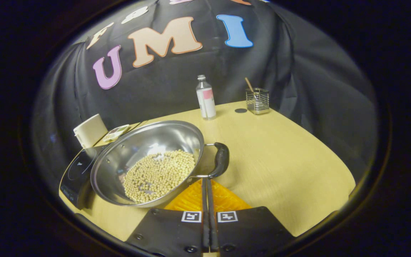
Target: First push the handle of the pot to place it horizontally, then grasp the pot with both hands and set it on the induction cooktop.
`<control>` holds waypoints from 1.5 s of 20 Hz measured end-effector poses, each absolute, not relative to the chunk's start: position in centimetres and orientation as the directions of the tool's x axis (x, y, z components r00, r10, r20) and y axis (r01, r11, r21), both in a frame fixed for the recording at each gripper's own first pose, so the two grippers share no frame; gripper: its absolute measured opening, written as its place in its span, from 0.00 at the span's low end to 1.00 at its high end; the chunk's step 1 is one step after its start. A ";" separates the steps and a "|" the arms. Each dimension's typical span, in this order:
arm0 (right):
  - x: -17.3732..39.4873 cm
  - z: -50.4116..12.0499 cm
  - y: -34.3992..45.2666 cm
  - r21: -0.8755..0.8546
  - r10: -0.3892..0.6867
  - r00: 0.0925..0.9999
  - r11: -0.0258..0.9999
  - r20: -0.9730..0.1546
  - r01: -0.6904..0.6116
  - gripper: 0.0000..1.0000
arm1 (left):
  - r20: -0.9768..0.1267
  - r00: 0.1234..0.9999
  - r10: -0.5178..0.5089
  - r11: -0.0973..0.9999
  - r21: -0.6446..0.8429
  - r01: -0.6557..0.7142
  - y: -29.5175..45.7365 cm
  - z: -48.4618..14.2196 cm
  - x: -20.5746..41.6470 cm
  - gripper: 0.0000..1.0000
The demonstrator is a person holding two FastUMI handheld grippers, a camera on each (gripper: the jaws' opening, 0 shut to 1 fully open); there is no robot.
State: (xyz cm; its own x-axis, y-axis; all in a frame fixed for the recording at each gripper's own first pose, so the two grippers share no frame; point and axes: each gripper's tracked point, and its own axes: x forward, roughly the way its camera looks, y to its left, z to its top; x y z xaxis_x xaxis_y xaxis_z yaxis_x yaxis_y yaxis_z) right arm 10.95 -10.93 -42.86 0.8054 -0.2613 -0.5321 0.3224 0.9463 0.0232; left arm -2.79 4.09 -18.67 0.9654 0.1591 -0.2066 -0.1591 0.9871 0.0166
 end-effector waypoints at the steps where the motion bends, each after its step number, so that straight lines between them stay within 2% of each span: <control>1: 11.2 -42.8 -11.1 0.019 -0.264 0.805 0.946 -0.532 0.323 0.02 | -0.211 0.964 0.159 0.987 0.017 -0.159 4.0 -18.8 -2.7 0.93; 2: 11.3 -42.8 -11.2 0.016 -0.266 0.804 0.946 -0.532 0.323 0.02 | -0.215 0.964 0.158 0.987 0.017 -0.159 3.9 -19.0 -2.6 1.00; 3: 11.5 -42.8 -11.4 0.015 -0.267 0.804 0.946 -0.531 0.324 0.00 | -0.219 0.963 0.157 0.987 0.016 -0.157 3.8 -19.0 -2.5 0.97; 7: 12.0 -42.8 -11.7 0.019 -0.264 0.807 0.946 -0.529 0.323 0.02 | -0.219 0.964 0.153 0.988 0.015 -0.153 3.5 -19.1 -2.3 0.97; 8: 12.1 -42.8 -11.8 0.017 -0.264 0.808 0.947 -0.527 0.321 0.02 | -0.219 0.964 0.152 0.988 0.016 -0.152 3.3 -19.1 -2.2 0.92; 9: 12.2 -42.9 -11.8 0.015 -0.264 0.808 0.948 -0.527 0.319 0.02 | -0.221 0.963 0.152 0.988 0.018 -0.151 3.3 -19.1 -2.1 0.92; 10: 12.1 -42.9 -11.9 0.014 -0.262 0.806 0.948 -0.530 0.318 0.02 | -0.223 0.963 0.150 0.989 0.021 -0.149 3.2 -19.3 -2.0 0.96; 12: 12.0 -42.9 -11.8 0.023 -0.244 0.809 0.953 -0.534 0.303 0.00 | -0.224 0.965 0.135 0.991 0.007 -0.137 2.6 -19.3 -1.7 0.93; 15: 11.1 -42.1 -13.5 -0.007 -0.266 0.804 0.951 -0.531 0.310 0.30 | -0.238 0.967 0.089 0.995 -0.013 -0.095 1.7 -19.7 -0.4 1.00; 16: 10.8 -41.9 -14.2 -0.010 -0.271 0.805 0.950 -0.528 0.313 0.31 | -0.248 0.966 0.074 0.997 -0.010 -0.079 1.5 -20.1 0.2 0.96; 18: 10.3 -40.4 -15.3 -0.001 -0.277 0.810 0.946 -0.517 0.323 0.51 | -0.283 0.959 0.023 0.999 -0.014 -0.028 0.5 -20.9 1.5 0.96; 19: 10.3 -39.7 -15.7 0.007 -0.272 0.815 0.947 -0.511 0.321 0.65 | -0.308 0.951 -0.018 0.999 -0.031 0.009 -0.4 -21.7 2.5 0.96; 22: 10.6 -37.2 -15.7 0.060 -0.217 0.841 0.957 -0.496 0.283 0.86 | -0.405 0.904 -0.137 0.990 -0.098 0.106 -2.8 -24.2 4.9 0.96; 23: 11.1 -36.4 -15.4 0.090 -0.187 0.848 0.960 -0.496 0.265 0.91 | -0.438 0.885 -0.160 0.986 -0.114 0.122 -3.3 -25.2 5.8 0.96; 29: 14.5 -34.7 -15.3 0.295 -0.070 0.843 0.919 -0.533 0.263 0.92 | -0.636 0.728 -0.257 0.966 -0.187 0.178 -5.9 -31.3 10.0 0.96; 30: 15.1 -35.0 -15.2 0.327 -0.042 0.834 0.908 -0.550 0.262 0.94 | -0.665 0.697 -0.268 0.963 -0.203 0.177 -6.2 -32.4 10.4 0.96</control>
